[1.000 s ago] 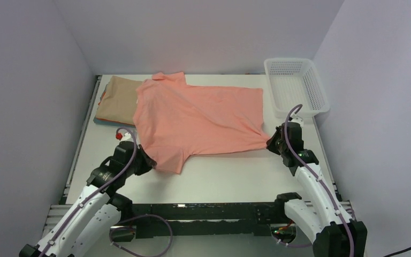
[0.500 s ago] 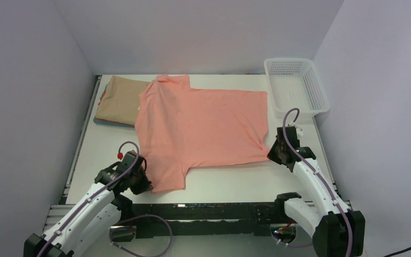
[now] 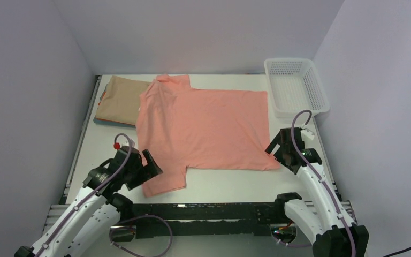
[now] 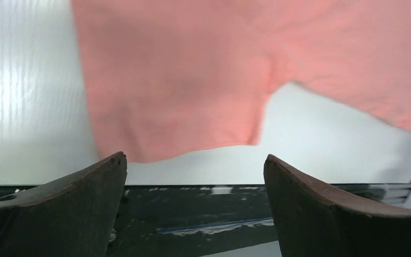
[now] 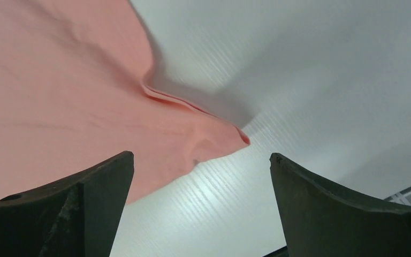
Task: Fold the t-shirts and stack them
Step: Flatten out the tshirt
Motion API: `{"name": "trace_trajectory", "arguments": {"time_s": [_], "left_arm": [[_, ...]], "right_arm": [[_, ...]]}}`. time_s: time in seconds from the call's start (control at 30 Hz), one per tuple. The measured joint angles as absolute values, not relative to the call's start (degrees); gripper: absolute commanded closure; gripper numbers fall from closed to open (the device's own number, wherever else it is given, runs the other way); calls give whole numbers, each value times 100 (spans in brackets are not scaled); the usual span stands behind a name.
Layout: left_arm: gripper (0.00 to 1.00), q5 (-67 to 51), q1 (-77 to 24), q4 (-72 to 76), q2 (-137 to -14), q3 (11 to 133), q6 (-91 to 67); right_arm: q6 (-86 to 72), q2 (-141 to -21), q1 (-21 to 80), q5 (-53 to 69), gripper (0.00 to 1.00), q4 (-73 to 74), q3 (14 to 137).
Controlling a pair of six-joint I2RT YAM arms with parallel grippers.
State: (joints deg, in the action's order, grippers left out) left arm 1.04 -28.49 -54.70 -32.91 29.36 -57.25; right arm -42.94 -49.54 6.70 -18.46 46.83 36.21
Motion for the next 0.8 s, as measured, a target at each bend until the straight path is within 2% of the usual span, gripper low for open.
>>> {"name": "trace_trajectory", "arguments": {"time_s": [0.1,0.23,0.5,0.7,0.8], "left_arm": [[1,202,-2856,-5179,-3361,3454,-5465],[1,178,-2858,-4348,-3959,3664,-5052],[1,167,-2816,-2637,-5951,3529,-4567],[0,123,-2563,-1835,-6858,3033,-4591],[1,95,-2421,-1533,-6877,2989,-4628]], "right_arm": [[-4115,-4711,670,-1715,0,4508,3817],[-3747,-4746,698,-884,0,3828,3791],[-3413,-6519,1275,-141,0,2377,3717],[-3415,-7426,1135,-263,0,1765,3498],[-3544,-7524,893,-399,0,1605,3437]]}}
